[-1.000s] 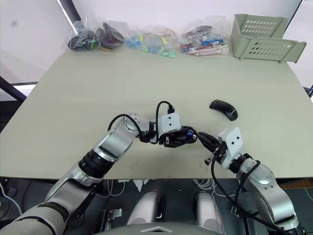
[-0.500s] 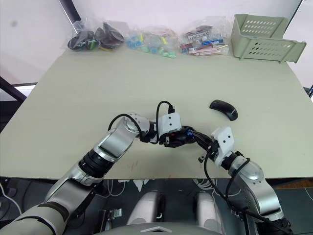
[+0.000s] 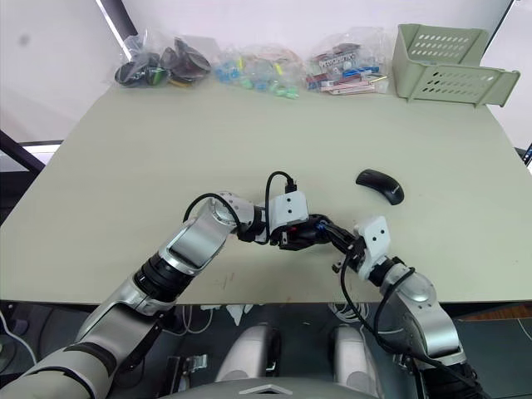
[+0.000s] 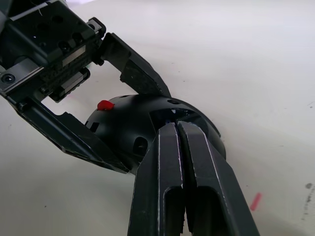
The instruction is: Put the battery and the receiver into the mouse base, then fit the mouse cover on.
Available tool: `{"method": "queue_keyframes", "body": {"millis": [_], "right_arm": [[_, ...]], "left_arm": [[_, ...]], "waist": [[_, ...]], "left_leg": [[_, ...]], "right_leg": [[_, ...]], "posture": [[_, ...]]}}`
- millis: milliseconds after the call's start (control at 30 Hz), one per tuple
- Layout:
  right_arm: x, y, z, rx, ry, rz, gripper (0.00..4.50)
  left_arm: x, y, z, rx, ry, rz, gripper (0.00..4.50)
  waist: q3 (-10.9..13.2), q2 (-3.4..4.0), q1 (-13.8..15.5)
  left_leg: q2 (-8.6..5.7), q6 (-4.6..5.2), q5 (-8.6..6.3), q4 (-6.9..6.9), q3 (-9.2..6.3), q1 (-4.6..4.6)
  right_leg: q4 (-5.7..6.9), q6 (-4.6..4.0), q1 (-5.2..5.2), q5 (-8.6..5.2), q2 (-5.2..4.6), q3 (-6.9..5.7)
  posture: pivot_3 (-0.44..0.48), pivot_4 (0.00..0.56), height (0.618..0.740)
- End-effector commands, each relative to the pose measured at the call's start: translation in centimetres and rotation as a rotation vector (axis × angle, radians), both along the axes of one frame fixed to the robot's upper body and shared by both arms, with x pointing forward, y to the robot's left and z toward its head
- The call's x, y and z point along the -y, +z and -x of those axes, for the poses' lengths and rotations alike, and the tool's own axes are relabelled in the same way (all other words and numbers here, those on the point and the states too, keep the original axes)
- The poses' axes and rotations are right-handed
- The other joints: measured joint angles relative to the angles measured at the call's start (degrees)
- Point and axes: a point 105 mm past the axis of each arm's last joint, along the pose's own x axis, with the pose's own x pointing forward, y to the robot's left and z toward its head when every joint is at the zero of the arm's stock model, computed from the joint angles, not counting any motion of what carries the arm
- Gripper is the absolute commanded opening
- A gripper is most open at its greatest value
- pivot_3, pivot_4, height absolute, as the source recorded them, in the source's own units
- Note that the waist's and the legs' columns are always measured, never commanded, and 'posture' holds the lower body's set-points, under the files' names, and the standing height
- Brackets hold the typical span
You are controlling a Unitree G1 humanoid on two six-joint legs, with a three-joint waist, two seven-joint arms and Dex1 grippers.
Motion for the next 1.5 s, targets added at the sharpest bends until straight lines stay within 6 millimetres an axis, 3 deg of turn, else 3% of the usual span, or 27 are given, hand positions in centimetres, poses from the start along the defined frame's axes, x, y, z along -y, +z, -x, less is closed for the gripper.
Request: {"method": "queue_keyframes", "body": {"millis": [33,333,700,967,1067,1267,1500], "right_arm": [[-0.4,0.2,-0.1,0.019,0.014,-0.005,0.05],[-0.4,-0.9,-0.5,-0.033,-0.006,-0.034,0.05],[-0.7,-4.5,-0.1,-0.199,-0.018,-0.045,0.05],[-1.5,-4.5,-0.4,-0.195,0.000,-0.036,0.05],[-1.0,-3.5,-1.0,-0.151,-0.021,-0.042,0.05],[0.6,1.8,-1.1,0.006,-0.031,-0.080,0.05],[4.2,5.3,1.4,0.041,0.018,0.019,0.05]], "left_arm": [[-0.4,-1.9,0.6,-0.056,0.000,-0.062,2.93],[-0.5,-1.9,0.5,-0.056,0.004,-0.063,2.93],[-0.3,-1.9,0.6,-0.059,0.004,-0.062,2.93],[-0.3,-1.9,0.6,-0.061,0.005,-0.063,2.93],[-0.3,-1.9,0.6,-0.062,0.006,-0.062,2.93],[-0.3,-2.0,0.7,-0.062,0.009,-0.061,2.93],[-0.2,-2.0,0.7,-0.065,0.005,-0.060,2.93]], "waist": [[0.00,0.00,-0.02],[-0.02,0.00,-0.16],[-0.19,-0.03,-0.20],[-0.40,-0.16,-0.67],[-0.42,-0.15,-0.74],[-0.38,-0.08,-0.60],[-0.36,-0.07,-0.37]], "left_leg": [[0.00,0.00,0.00,0.00,0.00,0.01],[0.01,0.00,0.00,0.01,0.02,0.09],[0.02,0.00,0.00,0.00,0.03,0.18],[0.03,0.00,0.00,-0.03,0.06,0.28],[0.03,0.00,0.00,-0.03,0.06,0.29],[0.02,0.00,0.00,-0.02,0.05,0.18],[-0.02,0.00,0.00,0.00,0.03,0.09]], "right_leg": [[0.00,0.00,0.00,0.00,0.00,0.00],[0.05,-0.01,0.04,0.00,0.03,0.03],[0.05,-0.01,0.11,0.00,0.04,0.05],[0.05,-0.01,0.18,0.00,0.04,0.08],[0.05,-0.01,0.19,0.00,0.04,0.08],[0.05,0.00,0.13,0.00,0.00,0.07],[0.04,0.00,0.08,0.01,-0.02,0.06]], "posture": [[0.000,0.150,0.740],[0.000,0.150,0.740],[0.000,0.150,0.740],[0.000,0.150,0.740],[0.000,0.150,0.740],[0.000,0.150,0.740],[0.000,0.150,0.740]]}}
